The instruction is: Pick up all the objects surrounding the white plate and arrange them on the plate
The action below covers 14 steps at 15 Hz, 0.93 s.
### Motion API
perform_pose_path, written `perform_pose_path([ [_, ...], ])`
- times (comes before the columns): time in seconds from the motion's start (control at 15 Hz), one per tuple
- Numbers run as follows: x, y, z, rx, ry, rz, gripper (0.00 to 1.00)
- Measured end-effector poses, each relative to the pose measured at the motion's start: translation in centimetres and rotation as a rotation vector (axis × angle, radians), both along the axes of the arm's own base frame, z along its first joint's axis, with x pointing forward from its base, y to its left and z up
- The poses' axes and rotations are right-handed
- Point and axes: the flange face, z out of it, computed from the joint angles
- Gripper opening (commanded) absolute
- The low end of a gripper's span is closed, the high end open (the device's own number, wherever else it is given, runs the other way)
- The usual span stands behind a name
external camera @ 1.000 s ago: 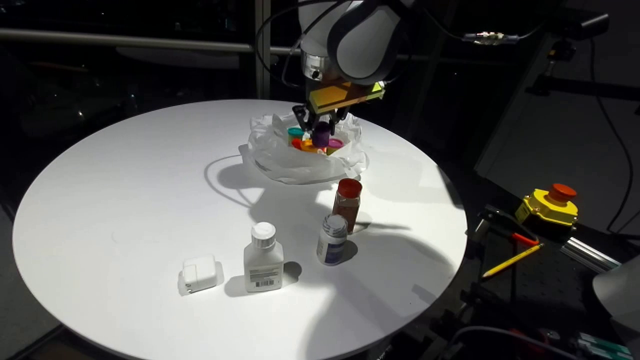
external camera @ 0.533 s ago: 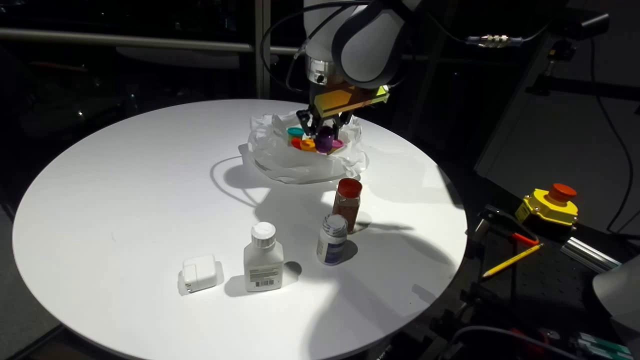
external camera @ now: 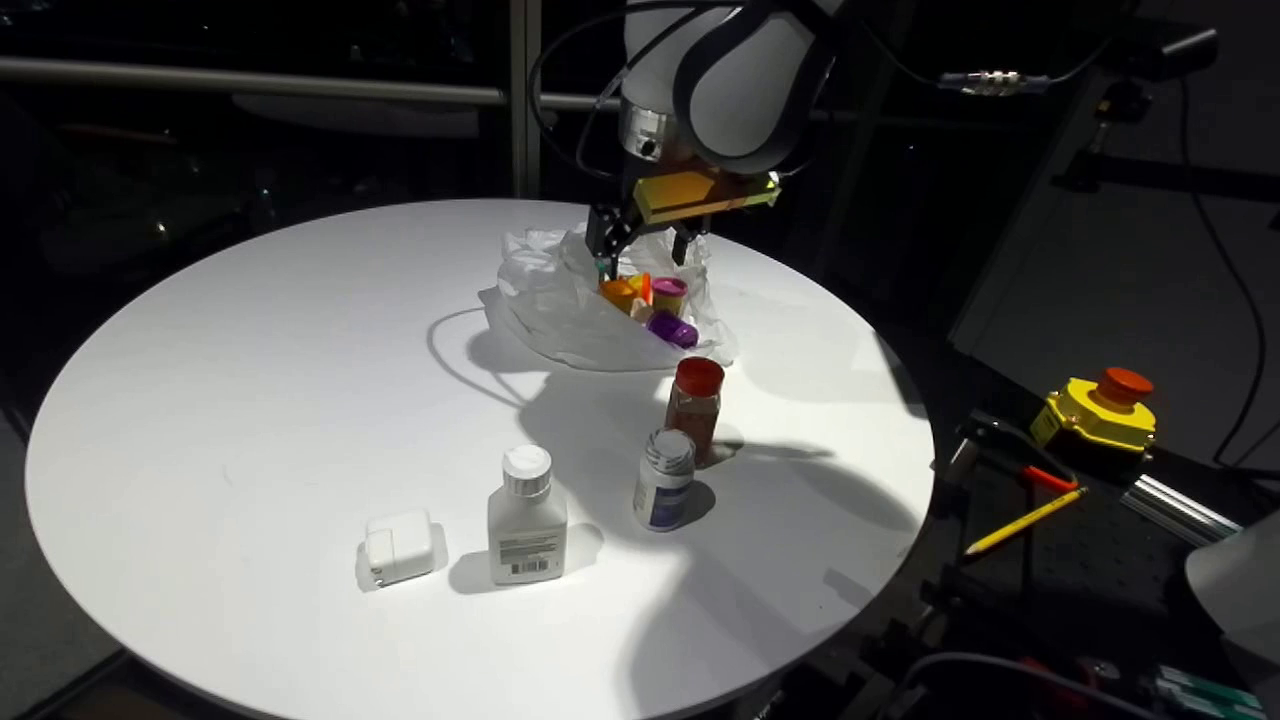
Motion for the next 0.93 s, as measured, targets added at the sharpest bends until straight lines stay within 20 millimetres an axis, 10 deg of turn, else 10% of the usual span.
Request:
perform_pose_path([
  [0.53, -5.0, 5.3, 8.6, 0.087, -0.091, 0.037, 1.00],
  [0.93, -11.3, 11.9, 8.6, 0.161, -0.035, 0.070, 1.00],
])
